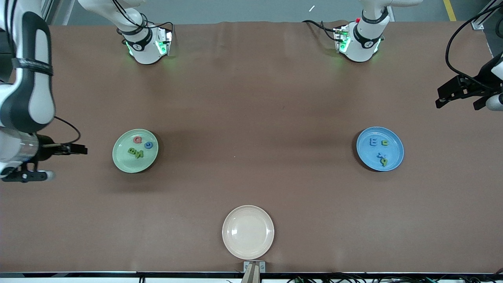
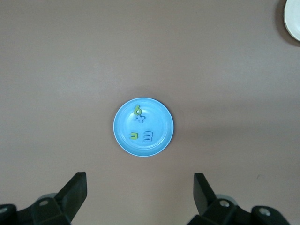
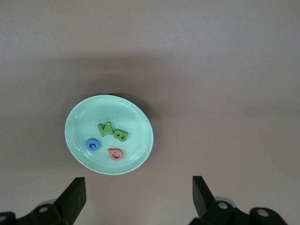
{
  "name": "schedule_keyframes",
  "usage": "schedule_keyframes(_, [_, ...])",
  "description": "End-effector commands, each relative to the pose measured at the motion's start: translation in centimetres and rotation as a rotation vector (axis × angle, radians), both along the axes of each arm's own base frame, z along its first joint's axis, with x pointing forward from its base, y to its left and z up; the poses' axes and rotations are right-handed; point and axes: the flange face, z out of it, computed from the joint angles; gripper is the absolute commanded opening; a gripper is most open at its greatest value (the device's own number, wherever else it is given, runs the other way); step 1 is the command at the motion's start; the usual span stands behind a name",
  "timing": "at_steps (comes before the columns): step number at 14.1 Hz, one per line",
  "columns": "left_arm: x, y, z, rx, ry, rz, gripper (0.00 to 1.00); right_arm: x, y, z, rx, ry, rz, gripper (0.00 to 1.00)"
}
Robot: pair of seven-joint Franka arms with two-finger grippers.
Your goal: Sort upper and lower case letters into plates
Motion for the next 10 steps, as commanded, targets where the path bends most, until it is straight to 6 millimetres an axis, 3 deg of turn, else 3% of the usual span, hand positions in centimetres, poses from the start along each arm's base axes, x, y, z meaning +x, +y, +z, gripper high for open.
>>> schedule_keyframes(1, [-0.2, 0.0, 0.7, 0.0, 0.001, -0.006, 1.0, -0.2, -2.6, 4.1, -0.011, -0.037, 0.015, 1.0])
schedule_keyframes(7, [-0.2, -0.1, 0.7, 0.001, 0.001, -0.009, 1.0, -0.1, -2.8, 9.4, -0.075, -0.063, 0.027, 1.0])
schedule_keyframes(10, [-0.2, 0.1, 0.7, 0.001, 0.001, -0.006, 1.0, 0.3, -1.3, 9.4, -0.063, -0.07, 0.04, 1.0])
